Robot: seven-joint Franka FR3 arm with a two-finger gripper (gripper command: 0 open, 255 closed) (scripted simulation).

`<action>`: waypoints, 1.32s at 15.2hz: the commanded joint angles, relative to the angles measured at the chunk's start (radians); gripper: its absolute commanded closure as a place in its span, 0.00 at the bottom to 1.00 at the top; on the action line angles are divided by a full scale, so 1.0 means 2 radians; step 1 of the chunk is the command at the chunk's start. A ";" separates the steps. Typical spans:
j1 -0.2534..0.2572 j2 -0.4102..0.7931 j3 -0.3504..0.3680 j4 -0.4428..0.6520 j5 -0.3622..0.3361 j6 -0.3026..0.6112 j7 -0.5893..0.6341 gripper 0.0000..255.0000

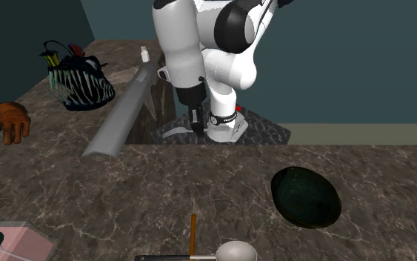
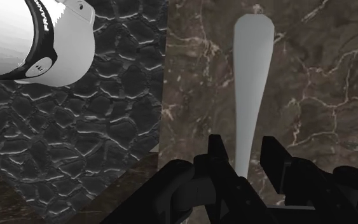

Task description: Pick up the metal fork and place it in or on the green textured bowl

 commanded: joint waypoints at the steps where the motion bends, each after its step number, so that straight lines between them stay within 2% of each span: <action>1: -0.001 -0.003 -0.003 0.012 -0.004 -0.015 0.002 1.00; 11: -0.007 -0.012 -0.019 0.068 -0.020 -0.080 0.011 1.00; 20: 0.040 0.020 0.093 0.104 0.063 -0.052 0.122 1.00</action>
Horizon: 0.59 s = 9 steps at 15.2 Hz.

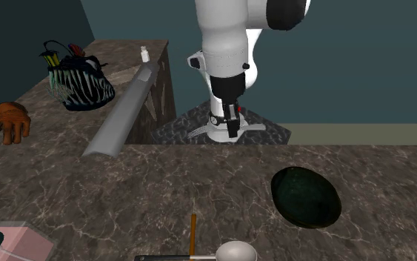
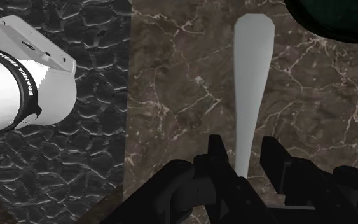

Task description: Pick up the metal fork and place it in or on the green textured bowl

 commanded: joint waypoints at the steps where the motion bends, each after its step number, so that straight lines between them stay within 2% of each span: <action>1: 0.008 0.011 0.026 0.012 0.017 0.008 0.026 1.00; 9: 0.010 0.086 0.134 0.086 0.053 0.050 0.123 1.00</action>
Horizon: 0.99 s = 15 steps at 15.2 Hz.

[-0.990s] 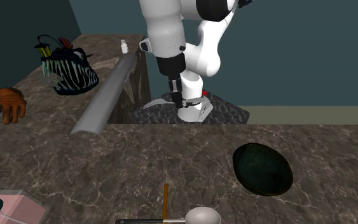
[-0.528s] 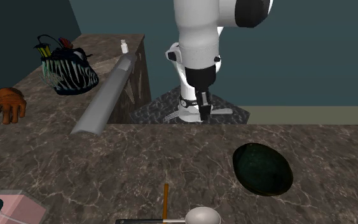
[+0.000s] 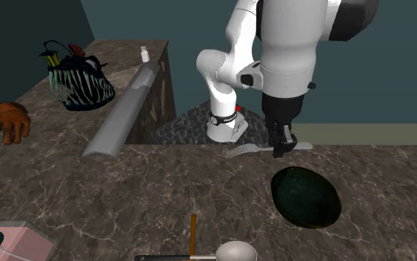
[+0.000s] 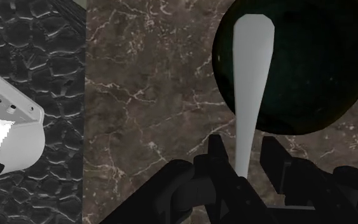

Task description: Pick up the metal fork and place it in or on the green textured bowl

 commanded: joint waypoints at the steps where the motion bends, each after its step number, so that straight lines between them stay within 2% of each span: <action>1: -0.006 0.024 0.030 0.025 0.003 0.011 0.026 1.00; 7: -0.040 0.102 0.128 0.100 -0.011 0.047 0.106 1.00; 15: -0.050 0.123 0.160 0.064 -0.006 0.105 0.102 1.00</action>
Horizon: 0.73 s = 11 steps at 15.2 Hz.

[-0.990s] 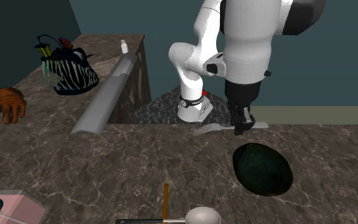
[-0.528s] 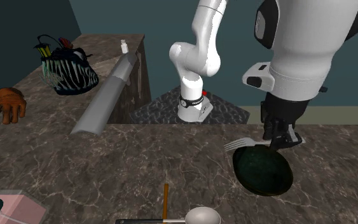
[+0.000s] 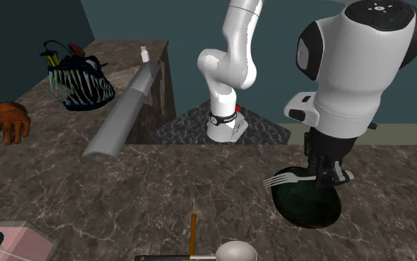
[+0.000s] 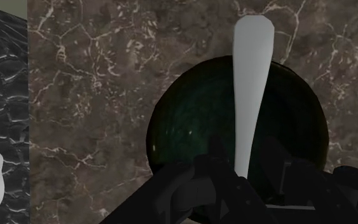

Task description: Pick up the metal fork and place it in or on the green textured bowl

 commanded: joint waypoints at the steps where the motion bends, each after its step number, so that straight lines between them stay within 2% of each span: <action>1: -0.003 0.007 0.009 -0.009 0.001 0.016 -0.001 1.00; 2: -0.006 0.013 0.017 -0.016 0.001 0.029 -0.001 1.00; 10: -0.006 0.013 0.017 -0.016 0.001 0.029 -0.001 1.00; 11: -0.006 0.013 0.017 -0.016 0.001 0.029 -0.001 0.00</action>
